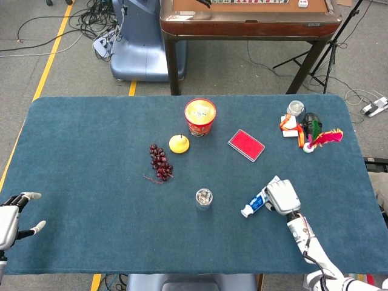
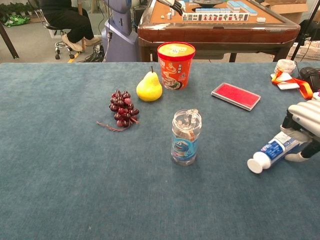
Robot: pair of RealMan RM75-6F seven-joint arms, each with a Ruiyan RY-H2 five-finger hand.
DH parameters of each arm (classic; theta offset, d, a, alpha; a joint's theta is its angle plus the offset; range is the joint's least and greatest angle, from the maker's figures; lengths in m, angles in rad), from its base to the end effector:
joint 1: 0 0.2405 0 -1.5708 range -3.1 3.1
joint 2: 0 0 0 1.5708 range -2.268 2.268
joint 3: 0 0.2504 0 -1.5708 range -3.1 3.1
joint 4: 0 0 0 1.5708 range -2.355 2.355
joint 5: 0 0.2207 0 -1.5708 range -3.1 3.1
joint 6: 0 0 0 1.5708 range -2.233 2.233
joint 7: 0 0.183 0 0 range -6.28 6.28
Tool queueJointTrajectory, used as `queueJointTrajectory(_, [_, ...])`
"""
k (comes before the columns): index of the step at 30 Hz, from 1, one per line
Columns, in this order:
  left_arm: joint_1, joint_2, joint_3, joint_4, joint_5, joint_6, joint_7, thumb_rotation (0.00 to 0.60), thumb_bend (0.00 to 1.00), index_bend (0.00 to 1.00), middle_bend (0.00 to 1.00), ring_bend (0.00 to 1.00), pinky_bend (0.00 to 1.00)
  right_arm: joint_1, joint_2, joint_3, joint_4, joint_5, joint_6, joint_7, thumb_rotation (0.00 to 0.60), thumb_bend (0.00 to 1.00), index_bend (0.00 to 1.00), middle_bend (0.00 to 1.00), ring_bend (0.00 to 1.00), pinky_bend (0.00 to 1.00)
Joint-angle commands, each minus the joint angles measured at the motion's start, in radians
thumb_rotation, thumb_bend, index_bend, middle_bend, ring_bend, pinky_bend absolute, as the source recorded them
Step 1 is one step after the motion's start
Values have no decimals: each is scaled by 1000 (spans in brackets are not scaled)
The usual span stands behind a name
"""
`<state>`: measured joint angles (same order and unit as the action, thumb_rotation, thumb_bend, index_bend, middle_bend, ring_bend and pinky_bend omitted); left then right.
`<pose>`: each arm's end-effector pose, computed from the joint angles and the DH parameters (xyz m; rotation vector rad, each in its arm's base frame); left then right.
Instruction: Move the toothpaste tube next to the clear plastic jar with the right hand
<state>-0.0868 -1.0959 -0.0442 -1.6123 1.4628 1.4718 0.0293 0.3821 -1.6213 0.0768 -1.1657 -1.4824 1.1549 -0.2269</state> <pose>-0.3192 0.2199 0.1538 -1.3782 -0.8909 -0.8411 -0.2709 -0.3099 -0.0298 1.7649 -0.7806 0.7783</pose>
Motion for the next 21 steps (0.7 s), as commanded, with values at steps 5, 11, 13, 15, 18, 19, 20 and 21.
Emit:
queueJointTrajectory(5, [-1, 0, 3, -1, 3, -4, 3, 600, 36, 332, 351, 354, 538, 33, -25, 16, 20, 5, -14, -6, 600, 0, 1000, 1000, 1000, 1000])
queueJointTrajectory(11, [-2, 0, 3, -1, 3, -7, 5, 600, 36, 332, 351, 354, 538, 57, -44, 22, 30, 9, -27, -11, 600, 0, 1000, 1000, 1000, 1000])
queueJointTrajectory(13, [-2, 0, 3, -1, 2, -7, 4, 600, 36, 332, 351, 354, 538, 64, -51, 23, 33, 10, -30, -10, 600, 0, 1000, 1000, 1000, 1000])
queueJointTrajectory(15, [-2, 1, 3, -2, 2, -8, 5, 600, 36, 332, 351, 354, 538, 71, -58, 25, 37, 11, -32, -9, 600, 0, 1000, 1000, 1000, 1000])
queueJointTrajectory(18, [-2, 1, 4, -3, 3, -8, 6, 600, 36, 332, 351, 354, 538, 83, -69, 29, 43, 13, -36, -9, 600, 0, 1000, 1000, 1000, 1000])
queueJointTrajectory(19, [-2, 2, 4, -3, 3, -9, 6, 600, 36, 332, 351, 354, 538, 87, -72, 31, 45, 13, -36, -9, 600, 0, 1000, 1000, 1000, 1000])
queueJointTrajectory(20, [-2, 2, 4, -2, 2, -9, 6, 600, 36, 332, 351, 354, 538, 90, -74, 32, 47, 14, -36, -9, 600, 0, 1000, 1000, 1000, 1000])
queueJointTrajectory(21, [-2, 2, 4, -3, 2, -10, 6, 600, 36, 332, 351, 354, 538, 93, -75, 33, 47, 15, -37, -8, 600, 0, 1000, 1000, 1000, 1000])
